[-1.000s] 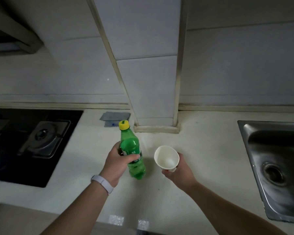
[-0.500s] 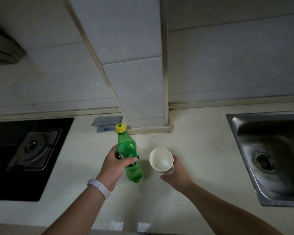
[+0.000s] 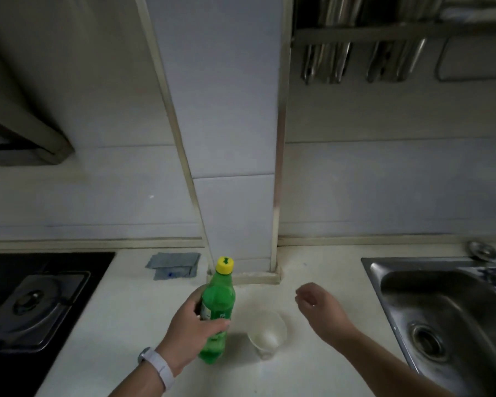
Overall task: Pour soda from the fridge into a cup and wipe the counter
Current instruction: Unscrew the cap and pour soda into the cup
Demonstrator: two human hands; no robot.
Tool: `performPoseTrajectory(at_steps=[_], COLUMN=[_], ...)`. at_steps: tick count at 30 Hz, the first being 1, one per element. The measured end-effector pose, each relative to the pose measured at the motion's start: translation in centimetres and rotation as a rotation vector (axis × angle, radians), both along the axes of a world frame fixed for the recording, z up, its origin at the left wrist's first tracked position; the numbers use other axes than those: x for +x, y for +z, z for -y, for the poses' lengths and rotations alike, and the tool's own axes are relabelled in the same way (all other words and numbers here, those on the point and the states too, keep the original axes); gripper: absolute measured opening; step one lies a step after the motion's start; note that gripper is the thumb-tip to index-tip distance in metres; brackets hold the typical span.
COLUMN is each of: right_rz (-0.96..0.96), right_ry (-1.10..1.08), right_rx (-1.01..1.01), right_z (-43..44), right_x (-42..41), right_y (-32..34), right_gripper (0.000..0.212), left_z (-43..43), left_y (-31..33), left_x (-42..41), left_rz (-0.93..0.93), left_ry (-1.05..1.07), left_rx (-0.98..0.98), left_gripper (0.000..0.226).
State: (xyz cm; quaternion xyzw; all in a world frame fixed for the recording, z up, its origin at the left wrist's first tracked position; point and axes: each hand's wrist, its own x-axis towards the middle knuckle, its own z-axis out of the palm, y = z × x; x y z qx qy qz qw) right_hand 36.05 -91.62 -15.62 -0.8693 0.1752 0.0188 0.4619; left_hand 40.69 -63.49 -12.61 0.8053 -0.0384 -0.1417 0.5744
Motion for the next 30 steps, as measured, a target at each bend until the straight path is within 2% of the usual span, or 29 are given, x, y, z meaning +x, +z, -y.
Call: performPoseTrajectory(at_steps=[4, 8, 13, 16, 20, 24, 30], right_rz=[0.104, 0.130, 0.061, 0.012, -0.019, 0.066, 0.195], right_ry=[0.096, 0.200, 0.297, 0.298, 0.326, 0.430, 0.706], right_rx=[0.076, 0.105, -0.214, -0.303, -0.334, -0.359, -0.385], right_z=[-2.8, -6.2, -8.9, -9.4, -9.7, -9.3, -8.2], right_x=[2.4, 3.6, 3.3, 3.6, 3.9, 3.7, 3.8], right_y=[6.1, 10.5, 12.5, 11.7, 10.8, 10.8, 12.1], right_gripper=[0.010, 0.021, 0.029, 0.032, 0.034, 0.027, 0.009], left_z=[-0.2, -1.0, -1.3, -1.6, -1.7, -1.9, -2.3], left_y=[0.9, 0.5, 0.5, 0.6, 0.4, 0.5, 0.7], left_x=[-0.3, -0.2, 0.0, -0.2, -0.2, 0.0, 0.6], left_rz=[0.109, 0.196, 0.292, 0.348, 0.407, 0.447, 0.408], left_ry=[-0.068, -0.098, -0.110, -0.089, -0.070, -0.072, -0.111], left_rx=[0.118, 0.253, 0.466, 0.545, 0.611, 0.637, 0.544], left_gripper=[0.062, 0.064, 0.068, 0.068, 0.069, 0.065, 0.060])
